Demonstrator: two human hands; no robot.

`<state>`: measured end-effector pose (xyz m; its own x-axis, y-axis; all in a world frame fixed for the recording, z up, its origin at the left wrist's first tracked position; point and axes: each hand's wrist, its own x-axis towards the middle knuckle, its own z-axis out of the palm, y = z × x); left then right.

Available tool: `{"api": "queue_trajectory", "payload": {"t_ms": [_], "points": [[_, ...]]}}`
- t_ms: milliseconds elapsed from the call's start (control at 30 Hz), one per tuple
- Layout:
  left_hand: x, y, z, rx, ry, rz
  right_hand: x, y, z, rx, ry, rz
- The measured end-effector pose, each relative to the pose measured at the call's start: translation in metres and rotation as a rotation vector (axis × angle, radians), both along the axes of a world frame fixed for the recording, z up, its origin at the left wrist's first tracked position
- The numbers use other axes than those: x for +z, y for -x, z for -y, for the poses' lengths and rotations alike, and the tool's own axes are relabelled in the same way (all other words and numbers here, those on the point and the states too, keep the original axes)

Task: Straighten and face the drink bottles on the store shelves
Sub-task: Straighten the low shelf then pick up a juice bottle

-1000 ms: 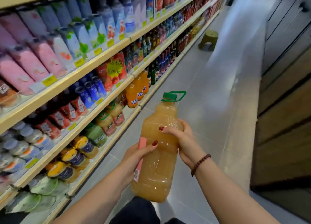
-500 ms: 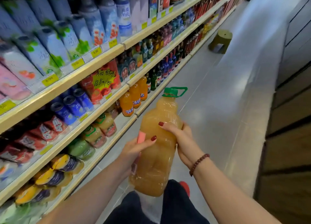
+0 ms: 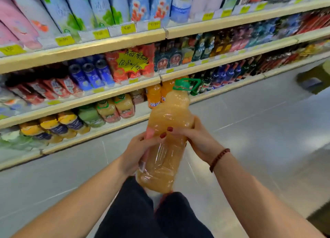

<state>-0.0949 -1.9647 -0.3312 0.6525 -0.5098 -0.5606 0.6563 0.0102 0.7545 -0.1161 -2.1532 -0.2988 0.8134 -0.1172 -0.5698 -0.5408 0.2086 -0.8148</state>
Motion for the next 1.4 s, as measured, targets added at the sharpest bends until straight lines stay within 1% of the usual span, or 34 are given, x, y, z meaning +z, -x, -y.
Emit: {"api": "queue_trajectory", "payload": {"t_ms": [100,167,267,433,567,667,933,1100,1267,1400], "points": [[-0.007,-0.010,-0.002,0.107,0.020,-0.029,-0.005,-0.029,0.001,0.145,-0.009,-0.031],[-0.017,-0.019,-0.006,0.169,-0.001,-0.041,-0.013,-0.048,-0.001,0.220,0.003,-0.069],[-0.035,-0.034,-0.012,0.241,-0.063,-0.030,-0.032,-0.069,-0.008,0.265,0.007,-0.114],[-0.076,-0.058,-0.013,0.379,-0.078,-0.108,-0.072,-0.099,-0.017,0.287,-0.019,-0.152],[-0.121,-0.077,-0.008,0.471,-0.130,-0.144,-0.120,-0.123,-0.016,0.275,-0.047,-0.225],[-0.165,-0.086,-0.002,0.529,-0.070,-0.162,-0.163,-0.145,-0.011,0.349,-0.048,-0.253],[-0.297,-0.110,0.020,0.679,-0.133,-0.204,-0.295,-0.205,-0.002,0.470,0.006,-0.272],[-0.365,-0.138,0.024,0.700,-0.098,-0.187,-0.362,-0.242,-0.001,0.506,0.011,-0.283],[-0.409,-0.181,0.022,0.652,-0.035,-0.094,-0.406,-0.288,-0.004,0.544,0.035,-0.222],[-0.434,-0.225,0.012,0.604,-0.057,-0.105,-0.430,-0.321,-0.008,0.513,0.035,-0.141]]}}
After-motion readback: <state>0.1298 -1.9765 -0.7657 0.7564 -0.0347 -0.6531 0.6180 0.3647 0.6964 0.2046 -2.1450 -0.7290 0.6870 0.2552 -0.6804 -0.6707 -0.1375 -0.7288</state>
